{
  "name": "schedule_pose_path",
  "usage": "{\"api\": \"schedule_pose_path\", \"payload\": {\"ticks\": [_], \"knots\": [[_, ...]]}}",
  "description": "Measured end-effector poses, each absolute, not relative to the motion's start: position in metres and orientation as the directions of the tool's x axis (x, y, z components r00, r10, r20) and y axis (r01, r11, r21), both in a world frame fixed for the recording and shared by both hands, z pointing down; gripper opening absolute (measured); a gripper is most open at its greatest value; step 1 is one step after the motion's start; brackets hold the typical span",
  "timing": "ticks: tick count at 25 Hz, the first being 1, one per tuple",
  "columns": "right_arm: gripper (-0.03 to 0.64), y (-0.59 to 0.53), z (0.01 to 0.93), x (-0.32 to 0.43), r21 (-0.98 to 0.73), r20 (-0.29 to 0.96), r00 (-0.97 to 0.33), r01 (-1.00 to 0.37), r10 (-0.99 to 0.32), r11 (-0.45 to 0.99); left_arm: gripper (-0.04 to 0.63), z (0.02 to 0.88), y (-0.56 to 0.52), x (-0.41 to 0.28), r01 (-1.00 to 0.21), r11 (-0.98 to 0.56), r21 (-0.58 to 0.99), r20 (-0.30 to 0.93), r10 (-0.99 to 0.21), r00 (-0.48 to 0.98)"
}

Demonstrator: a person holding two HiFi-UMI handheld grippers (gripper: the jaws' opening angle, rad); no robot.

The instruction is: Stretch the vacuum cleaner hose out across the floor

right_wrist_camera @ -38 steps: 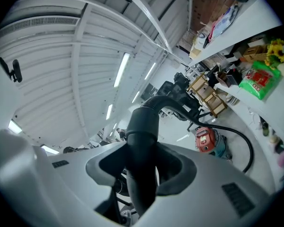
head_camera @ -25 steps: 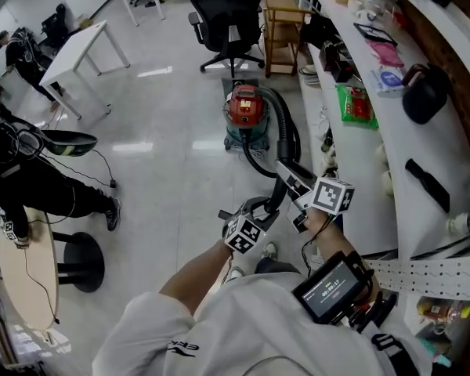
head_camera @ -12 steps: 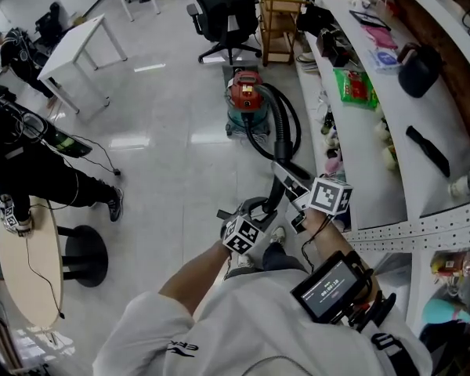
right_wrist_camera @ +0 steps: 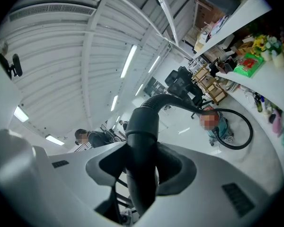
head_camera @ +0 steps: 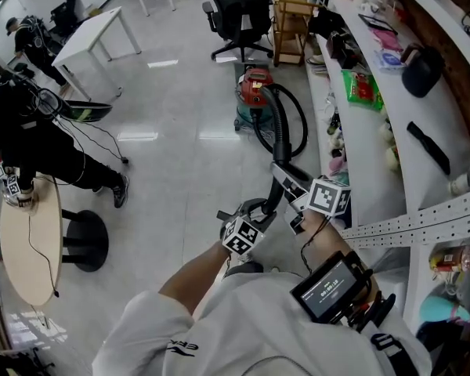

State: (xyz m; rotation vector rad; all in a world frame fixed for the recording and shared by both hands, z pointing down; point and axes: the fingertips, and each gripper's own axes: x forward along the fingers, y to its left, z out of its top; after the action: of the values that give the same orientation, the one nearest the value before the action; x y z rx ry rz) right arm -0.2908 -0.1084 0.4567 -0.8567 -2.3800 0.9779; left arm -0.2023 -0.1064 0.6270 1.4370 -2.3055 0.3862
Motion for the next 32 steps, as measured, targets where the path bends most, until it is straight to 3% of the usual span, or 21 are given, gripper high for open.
{"api": "schedule_pose_path", "payload": {"ticks": [16, 32], "knots": [[0.175, -0.150, 0.455, -0.174, -0.757, 0.111, -0.674, 0.419, 0.731, 0.501, 0.176, 0.627, -0.149, -0.084, -0.866, 0.498, -0.046, 0.497, -0.741, -0.452], [0.175, -0.149, 0.452, -0.139, -0.749, 0.108, -0.747, 0.372, 0.656, 0.548, 0.176, 0.623, -0.142, -0.050, -0.917, 0.394, -0.062, 0.490, -0.789, -0.372]]}}
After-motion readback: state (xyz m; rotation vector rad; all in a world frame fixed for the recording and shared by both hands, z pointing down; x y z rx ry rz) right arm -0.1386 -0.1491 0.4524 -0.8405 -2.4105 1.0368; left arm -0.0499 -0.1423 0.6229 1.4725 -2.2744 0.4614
